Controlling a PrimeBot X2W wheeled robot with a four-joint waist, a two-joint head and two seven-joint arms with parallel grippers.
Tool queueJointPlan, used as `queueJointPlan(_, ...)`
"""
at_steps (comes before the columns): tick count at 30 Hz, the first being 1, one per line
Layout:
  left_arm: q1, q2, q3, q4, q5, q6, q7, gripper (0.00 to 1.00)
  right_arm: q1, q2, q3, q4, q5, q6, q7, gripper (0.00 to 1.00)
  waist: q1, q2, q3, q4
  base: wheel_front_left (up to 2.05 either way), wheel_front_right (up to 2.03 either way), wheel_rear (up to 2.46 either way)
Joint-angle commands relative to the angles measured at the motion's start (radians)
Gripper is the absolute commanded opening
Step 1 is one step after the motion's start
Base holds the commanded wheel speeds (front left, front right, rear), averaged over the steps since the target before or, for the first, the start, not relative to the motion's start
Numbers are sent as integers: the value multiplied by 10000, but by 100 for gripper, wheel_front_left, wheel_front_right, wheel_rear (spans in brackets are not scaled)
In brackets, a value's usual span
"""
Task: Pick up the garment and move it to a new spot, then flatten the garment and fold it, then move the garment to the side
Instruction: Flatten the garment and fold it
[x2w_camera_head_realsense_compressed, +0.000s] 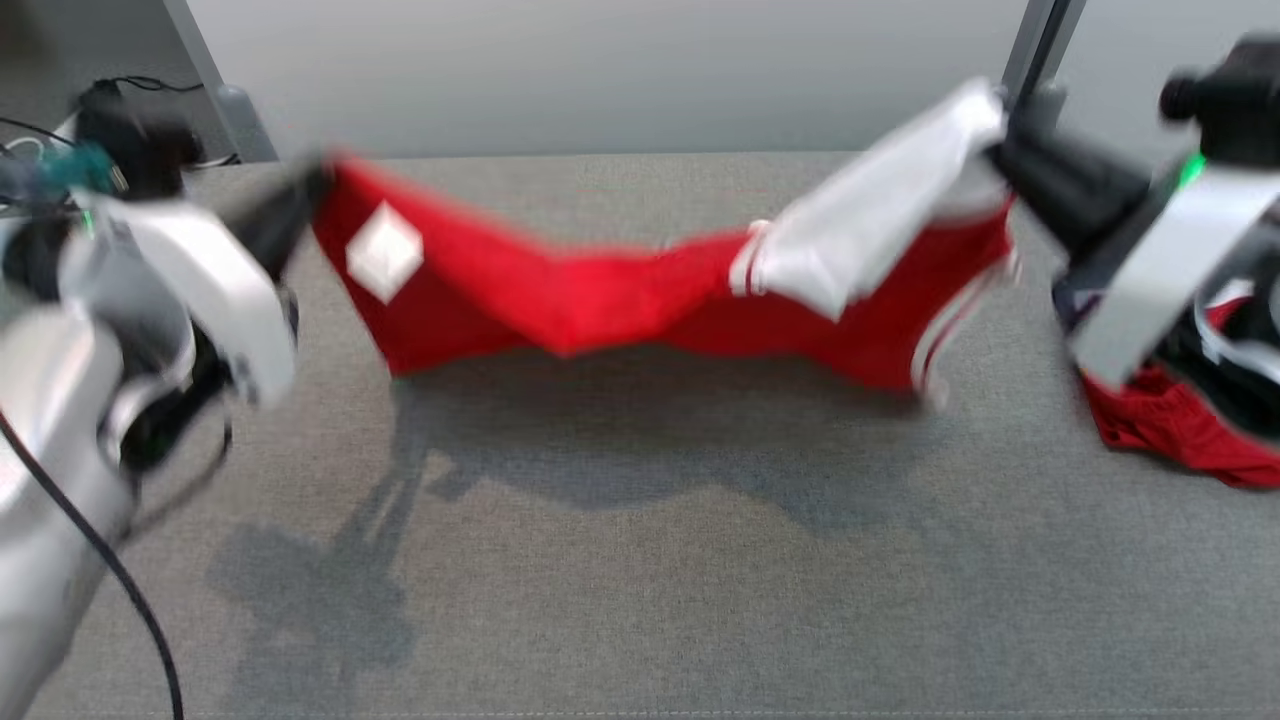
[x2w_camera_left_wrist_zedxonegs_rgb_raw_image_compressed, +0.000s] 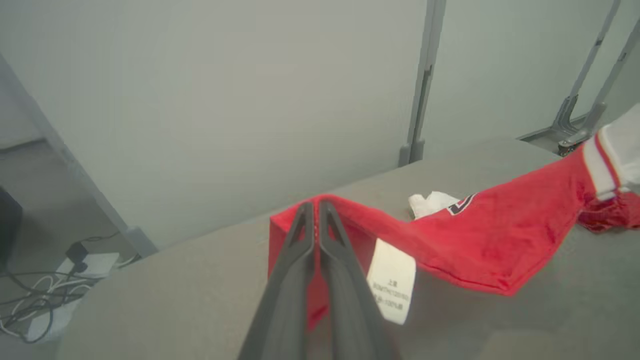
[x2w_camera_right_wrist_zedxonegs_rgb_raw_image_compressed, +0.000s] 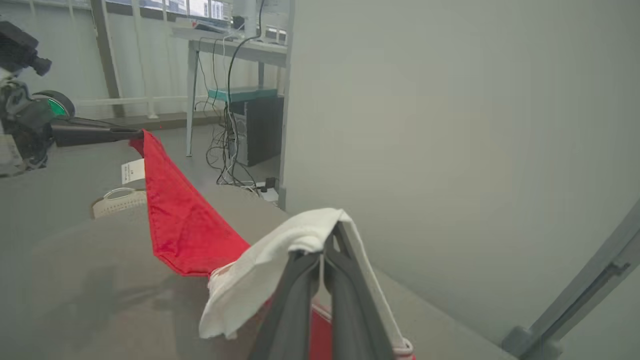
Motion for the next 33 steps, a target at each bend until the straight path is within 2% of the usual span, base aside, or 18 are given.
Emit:
queueJointPlan(1, 359, 860, 87, -572, -537, 4, 736, 0, 566, -633, 222, -726, 782, 27, 625, 0, 0, 0, 122, -22, 0, 0, 0)
queueJointPlan(5, 2015, 1886, -775, -2059, -2239, 4, 3046, 0, 1558, -1898, 964, -2328, 2663, 27, 2266, 0, 0, 0, 671, -93, 0, 0, 0)
queueJointPlan(6, 2015, 1886, -775, -2059, -2239, 4, 3046, 0, 1558, -1898, 964, -2328, 2663, 27, 2266, 0, 0, 0, 671, -93, 0, 0, 0)
queueJointPlan(9, 2890, 2743, -1366, -3243, -3496, 4, 4790, 0, 2196, -2665, 1358, -3227, 4044, 27, 3519, 0, 0, 0, 1309, -130, 0, 0, 0)
queueJointPlan(11, 3061, 3112, -1545, -3890, -4148, 4, 5606, 0, 2334, -3005, 1537, -3543, 4617, 27, 4304, 0, 0, 0, 1857, -150, 0, 0, 0)
queueJointPlan(14, 2735, 3099, -1385, -4049, -4966, 43, 6308, 0, 2001, -2928, 1543, -3410, 5348, 27, 5420, 0, 0, 0, 2828, -159, 0, 0, 0)
queueJointPlan(15, 2456, 2993, -1348, -3920, -5147, 69, 6610, 0, 1644, -2694, 1374, -3175, 5476, 27, 5615, 0, 0, 0, 3186, -159, 0, 0, 0)
queueJointPlan(16, 1449, 2612, -978, -3456, -5124, 128, 6639, 0, 508, -1966, 748, -2332, 5400, 27, 5597, 0, 0, 0, 3926, -178, 0, 0, 0)
queueJointPlan(17, 621, 2359, -560, -3229, -4667, 103, 5980, 0, -262, -1480, 220, -1774, 5184, 27, 5197, 0, 0, 0, 4281, -191, 0, 0, 0)
queueJointPlan(20, -2372, 1476, 1254, -2396, -2359, 38, 1572, 0, -2850, -168, -1643, 345, 4148, 27, 3146, 0, 0, 0, 5067, -212, 0, 0, 0)
queueJointPlan(22, -3672, 1011, 1724, -1651, -1615, 19, -265, 0, -4344, 254, -2392, 1727, 2913, 27, 1807, 0, 0, 0, 5157, -194, 0, 0, 0)
queueJointPlan(24, -4442, 861, 1298, -1220, -1069, 11, -1073, 0, -5199, 664, -2826, 2834, 2214, 27, 944, 0, 0, 0, 5019, -214, 0, 0, 0)
queueJointPlan(27, -4905, 914, 433, -871, -1002, 8, -1727, 0, -5772, 1001, -2938, 3699, 1719, 27, 619, 0, 0, 0, 4812, -295, 0, 0, 0)
queueJointPlan(33, -4902, 1378, -638, -194, -1523, 6, -3064, 0, -5708, 950, -2982, 3722, 1949, 27, 665, 0, 0, 0, 5002, -496, 0, 0, 0)
